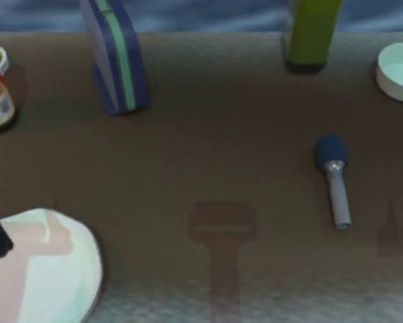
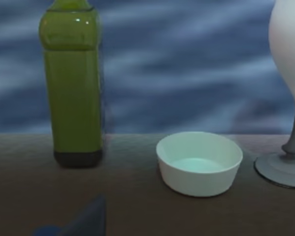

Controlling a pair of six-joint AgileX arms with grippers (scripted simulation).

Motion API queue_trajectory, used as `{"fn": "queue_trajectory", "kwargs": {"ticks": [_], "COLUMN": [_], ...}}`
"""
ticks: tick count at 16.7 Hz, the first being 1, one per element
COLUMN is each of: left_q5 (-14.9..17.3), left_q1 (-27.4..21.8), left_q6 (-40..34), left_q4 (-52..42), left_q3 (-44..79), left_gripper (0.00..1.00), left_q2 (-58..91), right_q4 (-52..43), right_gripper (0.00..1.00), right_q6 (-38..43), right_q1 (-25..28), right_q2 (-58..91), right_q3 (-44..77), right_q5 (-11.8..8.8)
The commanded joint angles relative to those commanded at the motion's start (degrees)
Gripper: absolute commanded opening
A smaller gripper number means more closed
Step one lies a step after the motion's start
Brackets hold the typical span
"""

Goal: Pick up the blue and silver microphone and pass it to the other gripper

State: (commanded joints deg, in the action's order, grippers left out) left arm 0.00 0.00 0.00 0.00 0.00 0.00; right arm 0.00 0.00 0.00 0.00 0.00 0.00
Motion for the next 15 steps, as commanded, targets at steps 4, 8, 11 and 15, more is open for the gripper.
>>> {"fn": "queue_trajectory", "kwargs": {"ticks": [4,8,11,15], "left_q5": [0.0,0.0,0.0,0.0], "left_q1": [0.0,0.0,0.0,0.0], "left_q6": [0.0,0.0,0.0,0.0], "left_q4": [0.0,0.0,0.0,0.0], "left_q3": [0.0,0.0,0.0,0.0], "left_gripper": [1.0,1.0,1.0,1.0], "left_q2": [0.0,0.0,0.0,0.0], "right_q4": [-1.2,-7.8,-15.3,-27.3], "right_gripper": [1.0,1.0,1.0,1.0], "right_q6": [0.6,4.0,7.7,13.4], "right_q1": [0.6,3.8,7.2,12.5], "right_q2": [1.8,12.6,26.7,51.1], "right_q3": [1.7,11.0,21.3,36.6], "right_q5": [0.1,0.9,1.9,3.5]}}
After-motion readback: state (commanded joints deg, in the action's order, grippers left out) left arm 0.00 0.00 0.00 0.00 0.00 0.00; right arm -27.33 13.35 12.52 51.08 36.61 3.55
